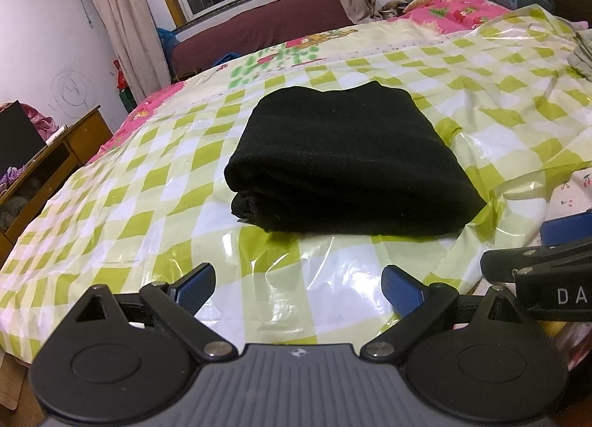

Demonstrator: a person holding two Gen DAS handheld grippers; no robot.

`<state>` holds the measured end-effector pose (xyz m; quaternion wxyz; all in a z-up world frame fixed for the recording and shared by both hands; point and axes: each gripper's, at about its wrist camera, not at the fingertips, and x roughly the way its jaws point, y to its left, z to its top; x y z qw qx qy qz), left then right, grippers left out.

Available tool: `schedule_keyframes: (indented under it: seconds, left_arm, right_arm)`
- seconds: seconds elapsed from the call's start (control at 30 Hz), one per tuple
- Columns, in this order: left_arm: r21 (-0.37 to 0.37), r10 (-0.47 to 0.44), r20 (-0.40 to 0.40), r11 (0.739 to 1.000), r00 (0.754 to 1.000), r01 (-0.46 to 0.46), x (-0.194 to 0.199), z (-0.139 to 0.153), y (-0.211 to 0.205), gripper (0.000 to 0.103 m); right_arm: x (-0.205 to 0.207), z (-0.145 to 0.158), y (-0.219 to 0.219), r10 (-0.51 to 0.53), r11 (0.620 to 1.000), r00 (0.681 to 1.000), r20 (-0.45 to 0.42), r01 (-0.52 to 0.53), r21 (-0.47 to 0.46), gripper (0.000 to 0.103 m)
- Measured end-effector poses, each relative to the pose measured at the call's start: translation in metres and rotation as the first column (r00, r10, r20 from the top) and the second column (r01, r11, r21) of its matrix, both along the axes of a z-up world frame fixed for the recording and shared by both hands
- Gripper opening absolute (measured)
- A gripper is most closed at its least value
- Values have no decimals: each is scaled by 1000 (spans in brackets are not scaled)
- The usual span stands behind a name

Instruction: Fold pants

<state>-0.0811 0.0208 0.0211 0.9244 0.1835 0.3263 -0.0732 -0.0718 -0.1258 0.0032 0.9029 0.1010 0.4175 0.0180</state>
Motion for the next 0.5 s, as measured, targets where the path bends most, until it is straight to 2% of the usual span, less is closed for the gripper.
schedule_keyframes:
  seconds: [0.5]
  left_arm:
    - [6,0,11,1000,1000,0,-1,1,-1,103]
  right_arm:
    - [0,-1,1,3,1000,1000,3,-3,-9,64]
